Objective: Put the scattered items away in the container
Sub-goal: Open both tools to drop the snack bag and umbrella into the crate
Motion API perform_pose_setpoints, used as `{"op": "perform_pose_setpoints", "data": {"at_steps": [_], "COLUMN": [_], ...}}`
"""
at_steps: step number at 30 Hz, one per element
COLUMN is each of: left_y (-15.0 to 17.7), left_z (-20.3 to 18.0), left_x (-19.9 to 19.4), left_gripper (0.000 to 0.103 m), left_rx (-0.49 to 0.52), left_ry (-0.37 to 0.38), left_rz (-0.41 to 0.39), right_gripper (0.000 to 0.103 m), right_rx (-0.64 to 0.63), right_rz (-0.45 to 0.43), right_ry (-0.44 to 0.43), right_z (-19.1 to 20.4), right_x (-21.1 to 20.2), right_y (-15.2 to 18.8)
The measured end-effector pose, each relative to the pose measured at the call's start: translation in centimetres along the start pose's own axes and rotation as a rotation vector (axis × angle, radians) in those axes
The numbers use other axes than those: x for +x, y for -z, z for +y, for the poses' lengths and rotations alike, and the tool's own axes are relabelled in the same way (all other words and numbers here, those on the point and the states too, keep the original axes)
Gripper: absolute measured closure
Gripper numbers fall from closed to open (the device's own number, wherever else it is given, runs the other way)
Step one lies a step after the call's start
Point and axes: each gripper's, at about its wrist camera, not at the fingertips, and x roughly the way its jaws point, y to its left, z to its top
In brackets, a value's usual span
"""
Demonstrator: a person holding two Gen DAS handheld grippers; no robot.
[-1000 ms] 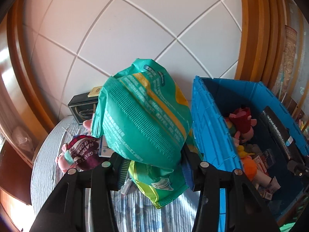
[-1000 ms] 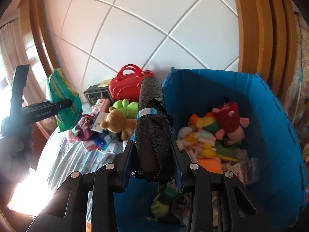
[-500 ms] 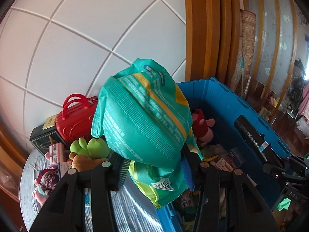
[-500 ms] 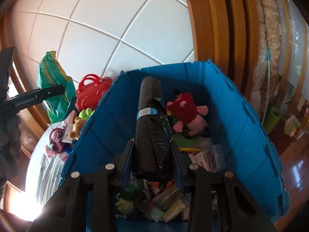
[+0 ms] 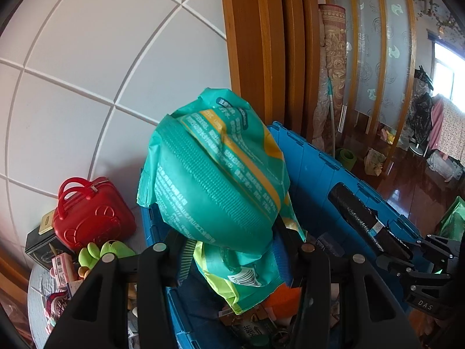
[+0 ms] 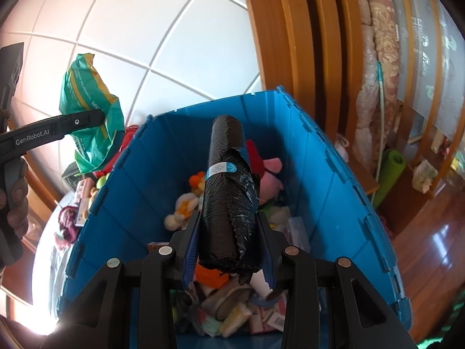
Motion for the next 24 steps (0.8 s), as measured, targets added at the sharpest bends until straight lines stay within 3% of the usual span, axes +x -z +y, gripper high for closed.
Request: {"op": "perform_pose_setpoints", "data": {"at_steps": [10, 11, 13, 14, 15, 16, 17, 24], "left_y": [-2.0, -2.2, -2.1, -1.7, -1.3, -0.8, -0.3, 4.2], "left_z": [-1.5, -1.3, -1.0, -0.6, 0.3, 1.3, 2.1, 8.4], "left_x": [1.2, 1.4, 2.7, 3.4, 3.7, 3.9, 3.9, 2.3], "left_gripper": [0.055, 0.049, 0.019, 0.0, 0.0, 0.0, 0.0, 0.0], "left_rx": [-0.007, -0.023, -0.033, -0.057, -0.102, -0.139, -0.168, -0.255], "left_ry": [0.045, 0.047, 0.04, 0.052, 0.064, 0.067, 0.058, -0.07], "left_rz": [-0.021, -0.026, 0.025, 0.063, 0.082, 0.098, 0.103, 0.114], "right_gripper": [0.068, 0.068, 0.066, 0.054, 0.041, 0.011, 0.006, 0.006], "right_rx": [0.007, 0.006, -0.015, -0.027, -0.035, -0.034, -0.03, -0.046], "right_rz": [-0.011, -0.008, 0.013, 0.029, 0.04, 0.04, 0.025, 0.03], "right_ry": [0.028, 0.026, 0.025, 0.041, 0.059, 0.071, 0.062, -0.002], "right_z": [-1.3, -1.3, -1.2, -1.1, -0.7, -0.6, -0.4, 1.1], "right_x": [0.0, 0.1, 0.7, 1.1, 1.4, 1.5, 1.3, 1.9], "right_y": [-0.8, -0.9, -1.0, -0.9, -0.7, -0.7, -0.6, -0.7]}}
